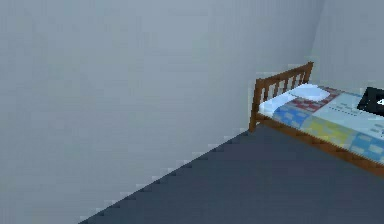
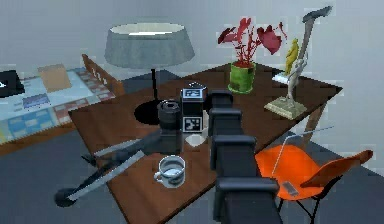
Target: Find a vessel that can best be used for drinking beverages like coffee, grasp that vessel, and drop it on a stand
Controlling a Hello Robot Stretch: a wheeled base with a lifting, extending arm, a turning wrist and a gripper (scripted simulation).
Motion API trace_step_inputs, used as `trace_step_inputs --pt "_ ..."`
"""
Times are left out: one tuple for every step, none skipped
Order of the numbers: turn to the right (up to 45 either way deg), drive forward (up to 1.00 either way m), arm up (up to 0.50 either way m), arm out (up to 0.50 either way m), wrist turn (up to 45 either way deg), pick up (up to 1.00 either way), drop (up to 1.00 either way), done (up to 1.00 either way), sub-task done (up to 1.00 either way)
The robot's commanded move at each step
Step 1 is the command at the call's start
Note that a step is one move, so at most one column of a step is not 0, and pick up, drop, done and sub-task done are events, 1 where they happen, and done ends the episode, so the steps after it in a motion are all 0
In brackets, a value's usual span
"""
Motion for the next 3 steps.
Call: trace_step_inputs --pt "0.0 0.00 0.00 0.00 45.0 0.00 0.00 0.00 0.00" --pt "0.0 0.00 0.00 0.00 30.0 0.00 0.00 0.00 0.00" --pt "0.0 0.00 -0.30 0.00 0.0 0.00 0.00 0.00 0.00"
